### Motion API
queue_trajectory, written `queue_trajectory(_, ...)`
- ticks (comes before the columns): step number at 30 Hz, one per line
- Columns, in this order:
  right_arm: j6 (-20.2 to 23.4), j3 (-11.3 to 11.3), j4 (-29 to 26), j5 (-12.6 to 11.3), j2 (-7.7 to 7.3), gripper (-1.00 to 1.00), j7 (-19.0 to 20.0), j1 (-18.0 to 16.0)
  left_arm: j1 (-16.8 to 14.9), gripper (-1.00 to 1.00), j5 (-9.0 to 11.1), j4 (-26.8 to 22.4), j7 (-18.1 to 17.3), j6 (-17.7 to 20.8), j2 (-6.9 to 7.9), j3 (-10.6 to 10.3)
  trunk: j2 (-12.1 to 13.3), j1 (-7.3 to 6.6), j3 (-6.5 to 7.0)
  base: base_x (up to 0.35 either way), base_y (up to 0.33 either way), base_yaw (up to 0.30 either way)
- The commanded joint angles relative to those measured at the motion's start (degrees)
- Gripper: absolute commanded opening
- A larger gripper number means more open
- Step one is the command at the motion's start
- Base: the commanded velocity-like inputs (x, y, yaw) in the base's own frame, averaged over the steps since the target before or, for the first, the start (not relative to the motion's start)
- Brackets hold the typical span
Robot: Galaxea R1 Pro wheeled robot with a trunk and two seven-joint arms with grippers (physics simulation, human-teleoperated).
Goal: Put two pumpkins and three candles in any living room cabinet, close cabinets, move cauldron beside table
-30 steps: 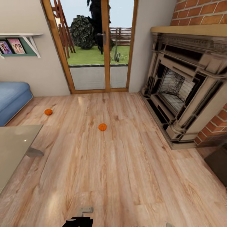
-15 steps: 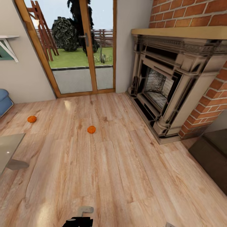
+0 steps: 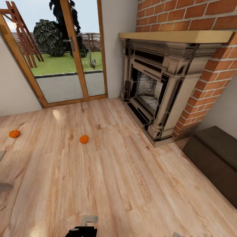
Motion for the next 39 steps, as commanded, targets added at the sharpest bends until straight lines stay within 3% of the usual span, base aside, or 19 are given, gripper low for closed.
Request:
queue_trajectory(1, 0.07, 0.49, -0.08, -0.46, -0.04, 1.0, -0.35, -0.02, 0.0, 1.0, 0.6, -0.14, 0.43, 0.31, 0.04, -0.49, -0.02, 0.0, 0.02, 0.0, 0.0, -0.251)
queue_trajectory(11, 0.05, 0.5, -0.1, -0.46, -0.04, 1.0, -0.35, -0.02, 0.0, 1.0, 0.59, -0.14, 0.43, 0.3, 0.04, -0.49, -0.02, 0.0, 0.65, 0.0, 0.0, -0.239)
queue_trajectory(19, -3.07, 0.59, -0.04, -0.55, 0.04, 1.0, -0.43, -0.02, 0.0, 1.0, 0.59, -0.14, 0.43, 0.28, 0.04, -0.49, -0.02, 0.0, 1.2, 0.0, 0.0, -0.219)
queue_trajectory(39, -3.43, 0.57, -0.01, -0.7, 0.05, 1.0, -0.4, -0.02, 0.0, 1.0, 0.59, -0.14, 0.43, 0.27, 0.04, -0.49, -0.02, 0.0, 2.63, 0.0, 0.0, -0.206)
